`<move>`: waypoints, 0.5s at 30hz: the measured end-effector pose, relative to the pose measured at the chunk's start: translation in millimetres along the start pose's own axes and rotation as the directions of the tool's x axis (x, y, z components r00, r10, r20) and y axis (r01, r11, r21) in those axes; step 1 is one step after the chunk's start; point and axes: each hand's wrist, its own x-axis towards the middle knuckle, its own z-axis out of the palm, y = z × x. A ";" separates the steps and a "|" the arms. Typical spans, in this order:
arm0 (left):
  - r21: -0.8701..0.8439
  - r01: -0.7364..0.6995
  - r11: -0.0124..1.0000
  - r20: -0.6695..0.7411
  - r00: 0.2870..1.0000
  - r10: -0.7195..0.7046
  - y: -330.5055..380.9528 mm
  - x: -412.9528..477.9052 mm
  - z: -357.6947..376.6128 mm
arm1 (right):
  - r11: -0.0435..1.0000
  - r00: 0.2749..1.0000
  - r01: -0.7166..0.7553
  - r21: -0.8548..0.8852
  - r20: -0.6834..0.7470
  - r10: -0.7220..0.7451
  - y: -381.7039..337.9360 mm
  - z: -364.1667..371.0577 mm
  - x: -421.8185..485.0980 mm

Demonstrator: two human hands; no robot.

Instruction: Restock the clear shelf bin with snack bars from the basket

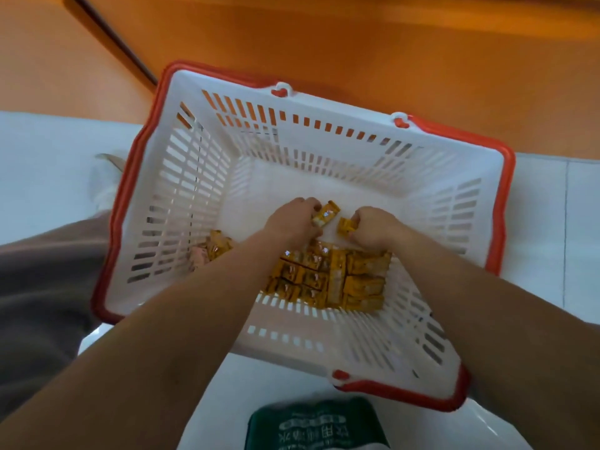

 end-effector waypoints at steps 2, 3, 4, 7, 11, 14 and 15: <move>0.003 -0.003 1.000 0.045 0.999 0.002 -4.2 0.7 -9.2 | 0.997 0.998 0.032 0.064 -0.062 -0.028 0.4 -10.0 -4.4; 0.001 -0.006 1.000 0.079 0.997 0.005 -6.5 -1.2 -16.5 | 0.993 0.998 0.047 0.104 -0.055 -0.042 -0.1 -16.1 -7.9; -0.005 -0.010 1.000 0.119 0.993 0.010 -9.2 -4.7 -23.4 | 0.990 0.998 0.067 0.124 -0.025 -0.064 -2.1 -21.7 -12.6; -0.032 -0.013 0.999 0.254 0.967 0.021 -14.4 -18.5 -33.2 | 0.993 0.980 0.108 0.048 0.164 -0.115 -6.2 -27.6 -29.0; 0.024 0.014 1.000 0.376 0.926 -0.022 -15.5 -31.8 -19.3 | 0.988 0.952 0.092 -0.120 0.302 -0.052 -0.3 -15.2 -41.2; 0.042 -0.026 0.999 0.371 0.929 0.008 -15.4 -33.1 -12.0 | 0.963 0.952 0.135 -0.235 0.299 -0.060 3.8 -9.5 -42.5; 0.067 -0.052 0.996 0.360 0.933 0.025 -14.7 -33.9 -12.0 | 0.951 0.956 0.153 -0.267 0.283 -0.075 4.3 -7.7 -42.4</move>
